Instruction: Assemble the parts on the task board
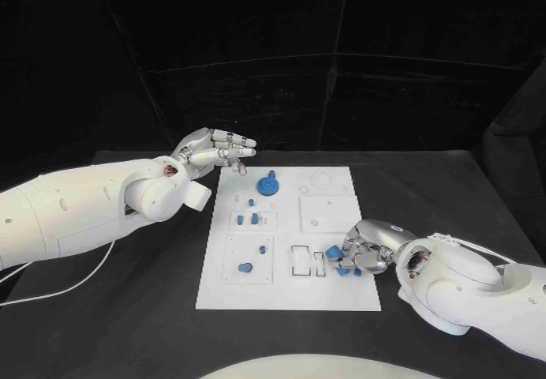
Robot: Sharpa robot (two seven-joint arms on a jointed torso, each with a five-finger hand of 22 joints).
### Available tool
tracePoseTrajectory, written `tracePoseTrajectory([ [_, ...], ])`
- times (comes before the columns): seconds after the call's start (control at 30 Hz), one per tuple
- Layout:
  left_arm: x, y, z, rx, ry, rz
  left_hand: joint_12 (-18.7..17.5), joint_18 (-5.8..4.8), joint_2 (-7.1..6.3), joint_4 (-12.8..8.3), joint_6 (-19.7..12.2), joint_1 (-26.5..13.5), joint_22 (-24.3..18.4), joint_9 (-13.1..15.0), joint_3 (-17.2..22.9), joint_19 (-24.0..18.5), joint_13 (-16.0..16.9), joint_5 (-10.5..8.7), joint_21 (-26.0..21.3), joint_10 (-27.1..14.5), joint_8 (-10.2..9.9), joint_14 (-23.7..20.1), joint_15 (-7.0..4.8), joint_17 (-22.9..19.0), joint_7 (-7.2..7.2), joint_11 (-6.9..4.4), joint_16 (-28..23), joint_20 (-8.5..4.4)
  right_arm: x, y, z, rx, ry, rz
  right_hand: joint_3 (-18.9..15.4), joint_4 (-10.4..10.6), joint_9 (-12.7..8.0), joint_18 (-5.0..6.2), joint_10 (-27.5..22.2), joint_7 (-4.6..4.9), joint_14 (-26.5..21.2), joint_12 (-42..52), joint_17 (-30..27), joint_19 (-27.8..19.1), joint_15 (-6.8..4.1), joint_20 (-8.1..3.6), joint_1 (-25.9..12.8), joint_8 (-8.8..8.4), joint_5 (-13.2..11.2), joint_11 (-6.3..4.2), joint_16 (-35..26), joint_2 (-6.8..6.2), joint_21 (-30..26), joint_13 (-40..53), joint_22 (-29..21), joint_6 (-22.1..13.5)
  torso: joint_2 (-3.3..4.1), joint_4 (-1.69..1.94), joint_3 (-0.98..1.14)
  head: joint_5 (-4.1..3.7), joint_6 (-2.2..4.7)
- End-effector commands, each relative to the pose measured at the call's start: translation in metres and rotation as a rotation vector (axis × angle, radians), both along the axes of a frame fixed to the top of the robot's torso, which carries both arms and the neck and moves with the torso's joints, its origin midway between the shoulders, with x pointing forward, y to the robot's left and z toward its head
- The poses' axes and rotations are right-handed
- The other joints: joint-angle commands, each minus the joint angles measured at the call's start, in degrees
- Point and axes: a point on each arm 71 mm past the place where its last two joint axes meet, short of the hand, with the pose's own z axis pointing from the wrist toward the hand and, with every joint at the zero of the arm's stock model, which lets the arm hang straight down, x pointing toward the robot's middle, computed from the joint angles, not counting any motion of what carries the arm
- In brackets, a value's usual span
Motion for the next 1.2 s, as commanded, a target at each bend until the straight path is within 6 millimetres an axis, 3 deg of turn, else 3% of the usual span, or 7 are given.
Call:
tracePoseTrajectory([
  [0.03, 0.0, -0.001, 0.001, -0.008, 0.0, -0.012, 0.37, 0.77, 0.52, 0.0, -0.21, -0.15, -0.06, -0.05, -0.26, -0.34, -0.1, -0.11, -0.14, -0.39, -0.19, -0.16, 0.09, -0.05, 0.08, -0.03, -0.39, -0.06, -0.002, 0.005, 0.01, 0.15, -0.047, -0.017, -0.13, 0.04, 0.34, -0.64, 0.52, -0.1, 3.07, 0.33, 0.07, 0.12, -0.61, -0.24, -0.47, 0.15, 0.83, -0.09, 0.23, 0.05, 0.17, 0.35, 2.44, 0.77, 0.02, 0.04, -0.09, -0.11, -0.03],
  [0.5, -0.001, -0.003, 0.001, -0.009, 0.001, -0.015, 0.39, 0.77, 0.52, 0.03, -0.23, -0.21, -0.11, -0.06, -0.34, -0.35, -0.11, -0.11, -0.2, -0.43, -0.19, -0.16, 0.1, -0.1, 0.09, -0.02, -0.44, -0.05, -0.004, 0.031, 0.009, 0.184, -0.012, 0.034, -0.44, 0.04, 0.98, -0.63, 0.92, -0.52, 3.06, 0.43, 0.04, 0.08, -0.96, -0.59, 0.17, -0.11, 2.77, -0.48, 0.17, 0.59, 0.14, 0.83, 2.41, 2.04, 0.1, 0.06, -0.11, 0.04, -0.14],
  [0.67, -0.001, -0.003, 0.001, -0.009, 0.001, -0.016, 0.39, 0.77, 0.52, 0.03, -0.23, -0.21, -0.11, -0.06, -0.34, -0.35, -0.11, -0.11, -0.2, -0.43, -0.19, -0.16, 0.1, -0.1, 0.09, -0.02, -0.44, -0.05, -0.002, 0.042, 0.006, 0.171, 0.01, 0.035, -0.77, 0.22, 1.42, -0.62, 1.11, -0.81, 3.07, 0.47, 0.06, 0.07, -1.14, -0.75, -0.41, -0.01, 2.84, -0.72, 0.15, 1.07, 0.14, 1.02, 2.41, 2.87, 0.12, 0.05, -0.02, 0.14, -0.19],
  [0.83, -0.002, -0.004, 0.001, -0.009, 0.002, -0.018, 0.4, 0.77, 0.52, 0.04, -0.26, -0.25, -0.16, -0.06, -0.41, -0.34, -0.12, -0.11, -0.25, -0.47, -0.2, -0.16, 0.1, -0.14, 0.09, -0.02, -0.47, -0.05, 0.001, 0.05, 0.001, 0.138, 0.04, 0.026, -1.9, 0.29, 2.25, -0.64, 1.5, -1.29, 3.07, 0.51, 0.07, 0.13, -1.5, -1.1, -2.55, -0.11, 1.85, -1.12, 0.1, 1.8, 0.16, 1.35, 2.49, 4.06, 0.16, 0.13, -0.12, 0.07, -0.15],
  [1.2, -0.002, -0.005, 0.001, -0.013, 0.004, -0.027, 0.4, 0.76, 0.5, 0.08, -0.32, -0.35, -0.22, -0.07, -0.51, -0.34, -0.14, -0.11, -0.32, -0.56, -0.22, -0.16, 0.12, -0.2, 0.09, 0.0, -0.52, -0.03, 0.006, 0.059, -0.005, 0.086, 0.069, 0.015, -2.98, 0.23, 3.28, -0.64, 1.53, -1.63, 3.04, 0.01, -0.08, 0.12, -1.79, -1.41, -3.74, -0.29, -0.15, -1.43, -0.05, 2.29, 0.11, 1.27, 2.48, 4.84, 0.07, 0.06, -0.07, 0.43, -0.7],
])
